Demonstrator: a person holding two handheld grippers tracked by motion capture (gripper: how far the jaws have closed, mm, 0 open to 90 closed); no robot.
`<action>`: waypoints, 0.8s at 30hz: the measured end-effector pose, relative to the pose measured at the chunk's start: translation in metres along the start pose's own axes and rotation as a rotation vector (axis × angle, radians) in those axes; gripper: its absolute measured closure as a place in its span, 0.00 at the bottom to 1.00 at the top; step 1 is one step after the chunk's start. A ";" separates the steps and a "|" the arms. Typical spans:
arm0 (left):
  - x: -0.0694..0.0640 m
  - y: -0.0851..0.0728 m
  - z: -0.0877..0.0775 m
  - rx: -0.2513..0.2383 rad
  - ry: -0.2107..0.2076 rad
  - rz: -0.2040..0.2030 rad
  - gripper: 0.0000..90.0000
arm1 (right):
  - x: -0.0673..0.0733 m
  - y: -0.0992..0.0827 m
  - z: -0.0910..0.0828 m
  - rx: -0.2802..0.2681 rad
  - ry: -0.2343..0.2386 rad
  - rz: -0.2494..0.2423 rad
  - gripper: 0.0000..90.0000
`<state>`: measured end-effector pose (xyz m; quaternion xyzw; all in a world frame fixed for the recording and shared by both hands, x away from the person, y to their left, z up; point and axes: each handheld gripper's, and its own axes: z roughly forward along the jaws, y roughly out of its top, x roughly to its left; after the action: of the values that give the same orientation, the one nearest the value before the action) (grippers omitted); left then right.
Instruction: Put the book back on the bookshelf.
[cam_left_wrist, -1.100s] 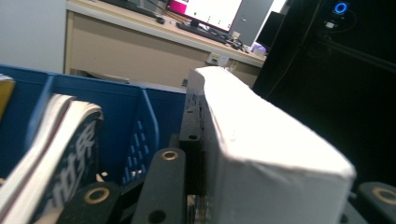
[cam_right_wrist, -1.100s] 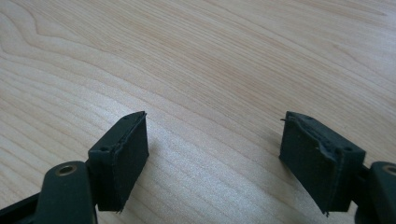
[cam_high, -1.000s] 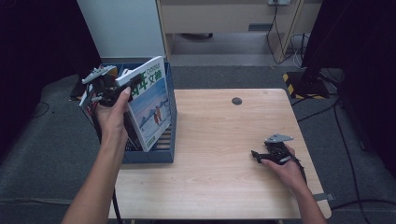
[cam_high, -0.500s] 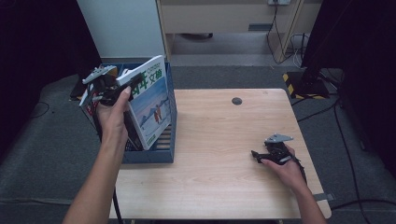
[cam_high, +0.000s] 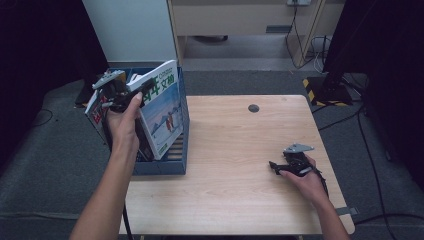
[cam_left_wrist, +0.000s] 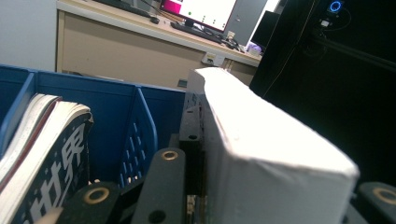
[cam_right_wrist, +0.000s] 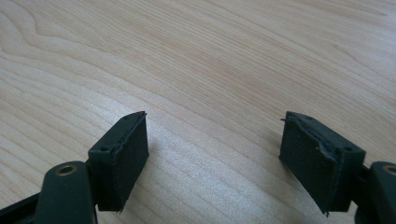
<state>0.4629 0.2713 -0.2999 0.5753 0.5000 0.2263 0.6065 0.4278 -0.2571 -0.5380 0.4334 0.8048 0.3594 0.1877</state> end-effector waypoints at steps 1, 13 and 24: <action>0.000 0.000 0.001 0.001 0.000 0.002 0.81 | 0.000 0.000 0.000 0.000 0.000 0.000 0.26; -0.002 -0.001 0.006 0.006 0.016 -0.009 0.81 | 0.000 0.000 0.000 0.000 0.000 0.000 0.26; -0.005 -0.004 0.014 0.009 0.019 -0.006 0.81 | 0.000 0.000 0.000 0.000 0.001 -0.001 0.26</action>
<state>0.4716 0.2595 -0.3045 0.5743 0.5085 0.2275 0.5998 0.4275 -0.2576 -0.5380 0.4328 0.8052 0.3595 0.1874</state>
